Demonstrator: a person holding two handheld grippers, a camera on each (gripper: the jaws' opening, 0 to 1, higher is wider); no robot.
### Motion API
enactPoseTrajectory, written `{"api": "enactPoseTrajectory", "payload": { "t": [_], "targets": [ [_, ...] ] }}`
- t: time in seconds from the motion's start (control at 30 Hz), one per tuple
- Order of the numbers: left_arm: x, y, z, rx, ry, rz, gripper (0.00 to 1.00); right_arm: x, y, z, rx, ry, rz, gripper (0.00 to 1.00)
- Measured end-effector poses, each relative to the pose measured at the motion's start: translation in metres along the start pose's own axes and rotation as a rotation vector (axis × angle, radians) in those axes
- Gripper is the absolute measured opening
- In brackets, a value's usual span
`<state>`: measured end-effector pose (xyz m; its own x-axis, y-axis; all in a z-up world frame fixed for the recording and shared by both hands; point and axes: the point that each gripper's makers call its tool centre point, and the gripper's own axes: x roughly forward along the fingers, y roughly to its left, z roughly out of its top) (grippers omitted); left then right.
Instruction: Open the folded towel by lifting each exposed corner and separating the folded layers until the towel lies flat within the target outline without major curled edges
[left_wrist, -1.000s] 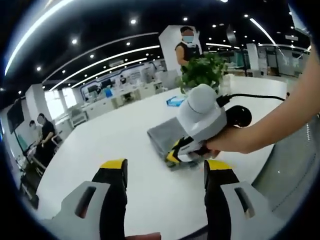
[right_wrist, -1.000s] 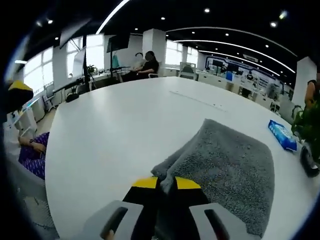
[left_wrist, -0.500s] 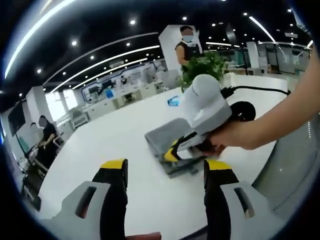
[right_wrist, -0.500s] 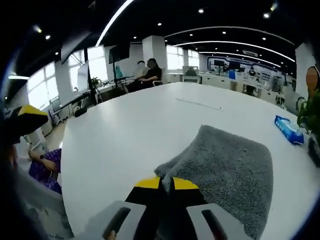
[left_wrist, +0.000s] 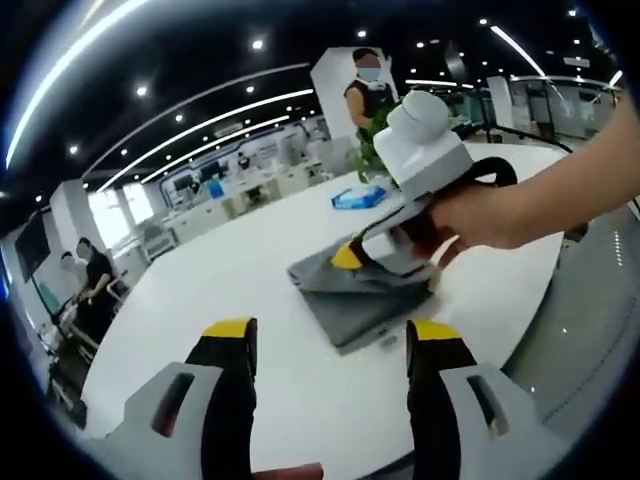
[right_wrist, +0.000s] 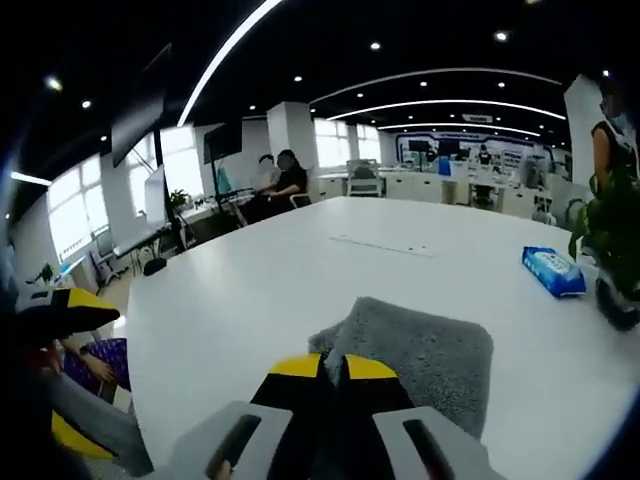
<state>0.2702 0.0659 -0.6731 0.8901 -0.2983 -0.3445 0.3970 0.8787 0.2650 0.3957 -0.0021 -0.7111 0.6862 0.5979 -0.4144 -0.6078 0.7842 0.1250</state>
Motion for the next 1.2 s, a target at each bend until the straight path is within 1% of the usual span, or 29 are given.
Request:
{"api": "enactPoseTrajectory", "payload": {
  "t": [0.07, 0.2, 0.37, 0.4, 0.47, 0.5, 0.63, 0.7, 0.8, 0.93, 1.2],
  "targets": [
    [0.000, 0.001, 0.000, -0.002, -0.001, 0.004, 0.59, -0.007, -0.006, 0.005, 0.016, -0.019, -0.011, 0.03],
    [0.000, -0.002, -0.001, 0.011, 0.002, -0.005, 0.59, -0.021, -0.016, 0.007, 0.025, -0.046, -0.033, 0.03],
    [0.001, -0.007, 0.000, 0.032, 0.002, -0.022, 0.59, -0.033, -0.031, 0.004, 0.050, -0.084, -0.067, 0.03],
    [0.001, -0.007, 0.000, 0.035, 0.004, -0.025, 0.59, -0.037, -0.034, 0.005, 0.058, -0.103, -0.072, 0.03],
    [0.001, -0.008, 0.000, 0.038, 0.005, -0.026, 0.59, -0.044, -0.034, 0.005, 0.072, -0.120, -0.074, 0.03],
    [0.001, -0.008, -0.001, 0.039, 0.007, -0.028, 0.59, -0.046, -0.037, 0.004, 0.078, -0.127, -0.077, 0.03],
    [0.002, -0.010, -0.002, 0.045, 0.012, -0.036, 0.58, -0.053, -0.046, 0.002, 0.079, -0.135, -0.096, 0.03],
    [0.002, -0.011, -0.002, 0.051, 0.011, -0.040, 0.57, -0.057, -0.052, 0.002, 0.095, -0.146, -0.104, 0.03],
    [0.002, -0.012, -0.002, 0.054, 0.013, -0.043, 0.57, -0.061, -0.053, 0.001, 0.097, -0.153, -0.108, 0.03],
    [0.002, -0.015, -0.002, 0.072, 0.017, -0.051, 0.57, -0.065, -0.059, -0.006, 0.073, -0.153, -0.119, 0.03],
    [0.002, -0.016, -0.002, 0.080, 0.016, -0.056, 0.56, -0.076, -0.075, -0.015, 0.085, -0.170, -0.162, 0.03]
  ]
}}
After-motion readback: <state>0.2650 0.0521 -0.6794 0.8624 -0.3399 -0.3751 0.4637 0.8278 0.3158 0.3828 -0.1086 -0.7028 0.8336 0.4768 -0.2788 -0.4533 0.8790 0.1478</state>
